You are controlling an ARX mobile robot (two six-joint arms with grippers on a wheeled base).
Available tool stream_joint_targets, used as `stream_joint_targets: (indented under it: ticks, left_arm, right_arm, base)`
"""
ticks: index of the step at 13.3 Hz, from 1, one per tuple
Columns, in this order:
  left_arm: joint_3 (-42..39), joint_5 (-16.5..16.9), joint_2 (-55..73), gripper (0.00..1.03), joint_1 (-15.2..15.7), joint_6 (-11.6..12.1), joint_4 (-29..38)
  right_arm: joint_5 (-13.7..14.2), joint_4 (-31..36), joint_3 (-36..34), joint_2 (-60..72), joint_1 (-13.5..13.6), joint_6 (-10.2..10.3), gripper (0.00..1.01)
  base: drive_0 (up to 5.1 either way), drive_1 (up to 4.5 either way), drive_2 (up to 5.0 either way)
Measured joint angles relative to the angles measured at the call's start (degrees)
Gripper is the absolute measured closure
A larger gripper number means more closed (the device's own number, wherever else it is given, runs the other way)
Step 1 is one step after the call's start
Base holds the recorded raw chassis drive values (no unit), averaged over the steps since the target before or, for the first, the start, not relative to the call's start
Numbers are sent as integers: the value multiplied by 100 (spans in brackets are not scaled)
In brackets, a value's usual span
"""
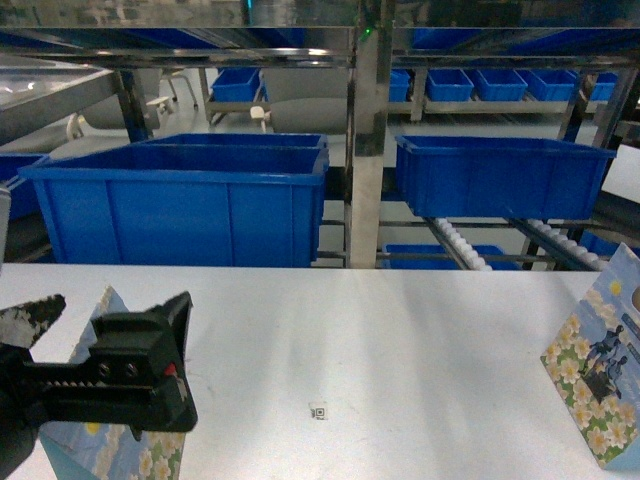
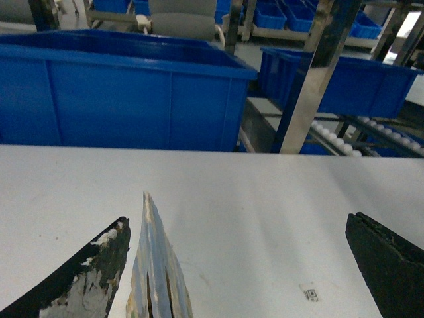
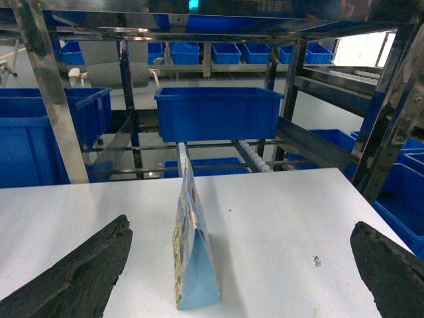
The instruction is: Move flower gift bag to table near conveyor
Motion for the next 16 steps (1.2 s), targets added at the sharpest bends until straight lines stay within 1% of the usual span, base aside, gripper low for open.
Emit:
stream_joint_targets:
  ticks: [2,3,4,5,6,7,9,11,13,14,15,16]
  left_arm:
    - [-17,96,-472,5,74,22,-4]
    - [-42,127,-717,5,96,28,-149]
    - [-179,256,-1250,5,146,57,-595]
    - [-293,332,-1655,5,146,85,-960]
    - [-407,367,-2232,5,140,138,-1486]
    - [-503,372,-2833,5,76,181,-2046]
    - [-647,448,-4260,5,90,262,-3399]
    - [-920,452,-5582,5,343,275,-4614]
    - [-984,389,-6293,5,328,258,-5416]
    - [-984,332,-6795,5,332,208,-5958]
    - [-979,280,-7291,5,437,168,-6356]
    - [-966,256,-7296,5,612,166,-6314]
  right_arm:
    - [0,0,0,2,0,0,3]
    - [0,0,0,2,0,0,3]
    - [0,0,0,2,0,0,3]
    - [0,0,0,2,0,0,3]
    - [0,0,0,0,0,0,3]
    - [0,0,0,2,0,0,3]
    - [0,0,0,2,0,0,3]
    - [0,0,0,0,0,0,3]
    - [0,0,0,2,0,0,3]
    - [0,0,0,2,0,0,3]
    - [0,0,0,2,0,0,3]
    - [0,0,0,2,0,0,3]
  base:
    - [0,0,0]
    - [0,0,0]
    - [0,0,0]
    - [0,0,0]
    - [0,0,0]
    - [0,0,0]
    - [0,0,0]
    - [0,0,0]
    - [0,0,0]
    - [0,0,0]
    - [0,0,0]
    - [0,0,0]
